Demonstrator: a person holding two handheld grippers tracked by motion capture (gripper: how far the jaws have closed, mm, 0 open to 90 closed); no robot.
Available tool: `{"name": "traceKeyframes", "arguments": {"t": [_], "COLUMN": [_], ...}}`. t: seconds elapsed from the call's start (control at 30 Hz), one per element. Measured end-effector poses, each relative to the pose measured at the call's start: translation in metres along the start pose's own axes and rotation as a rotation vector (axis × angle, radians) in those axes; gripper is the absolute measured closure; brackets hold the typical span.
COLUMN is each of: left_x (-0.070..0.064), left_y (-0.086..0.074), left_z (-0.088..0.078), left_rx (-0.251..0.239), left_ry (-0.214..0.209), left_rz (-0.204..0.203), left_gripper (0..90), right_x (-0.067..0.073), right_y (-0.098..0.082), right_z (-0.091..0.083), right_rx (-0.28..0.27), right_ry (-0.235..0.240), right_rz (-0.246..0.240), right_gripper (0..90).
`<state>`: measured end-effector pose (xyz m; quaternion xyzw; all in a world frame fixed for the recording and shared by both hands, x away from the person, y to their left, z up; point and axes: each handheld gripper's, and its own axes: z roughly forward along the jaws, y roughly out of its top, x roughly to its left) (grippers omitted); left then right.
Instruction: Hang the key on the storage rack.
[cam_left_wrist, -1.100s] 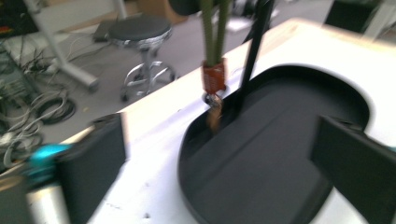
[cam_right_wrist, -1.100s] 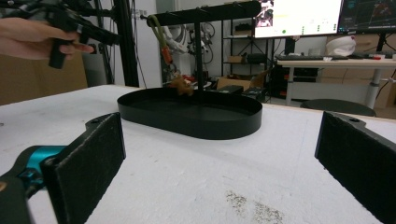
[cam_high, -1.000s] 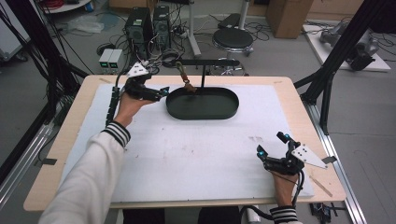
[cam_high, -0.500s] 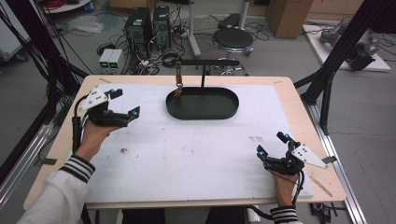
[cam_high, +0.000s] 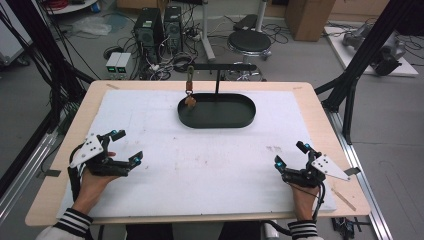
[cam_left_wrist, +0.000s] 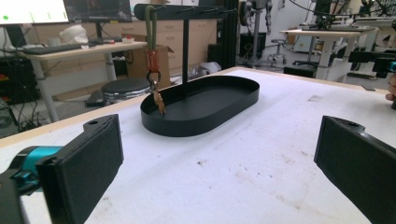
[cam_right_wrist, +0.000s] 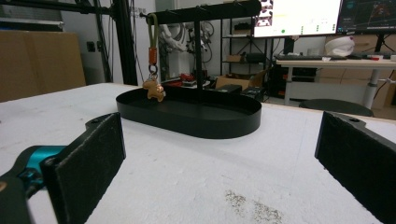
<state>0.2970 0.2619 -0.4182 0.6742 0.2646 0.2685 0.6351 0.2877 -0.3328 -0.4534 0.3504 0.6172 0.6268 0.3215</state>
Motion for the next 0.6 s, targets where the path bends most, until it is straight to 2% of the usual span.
{"name": "traceKeyframes", "arguments": {"t": [0.03,0.07,0.1,0.13,0.33,0.43,0.6], "left_x": [-0.003,-0.003,-0.006,-0.006,-0.013,-0.015,-0.015], "left_y": [-0.008,-0.008,-0.016,-0.016,-0.033,-0.034,-0.035], "left_z": [-0.004,-0.004,-0.007,-0.007,-0.013,-0.016,-0.017], "left_rx": [-0.014,-0.014,-0.013,-0.013,0.000,-0.029,-0.043], "left_ry": [0.016,0.016,0.036,0.036,0.067,0.102,0.119], "left_rz": [-0.001,-0.001,-0.007,-0.007,0.029,0.041,0.028], "left_gripper": [1.7,1.7,1.7,1.7,1.7,1.7,1.7], "right_x": [0.000,0.000,0.000,0.000,0.000,0.001,0.001], "right_y": [0.000,0.000,0.000,0.000,0.000,0.000,0.000], "right_z": [0.000,0.000,0.000,0.000,0.000,0.000,0.000], "right_rx": [0.000,0.000,-0.001,0.000,0.000,0.002,0.000], "right_ry": [0.000,0.000,0.000,0.000,0.000,0.000,0.000], "right_rz": [0.000,0.000,-0.001,0.001,-0.001,-0.001,-0.009], "right_gripper": [0.6,0.6,0.6,0.6,0.6,0.6,0.6]}}
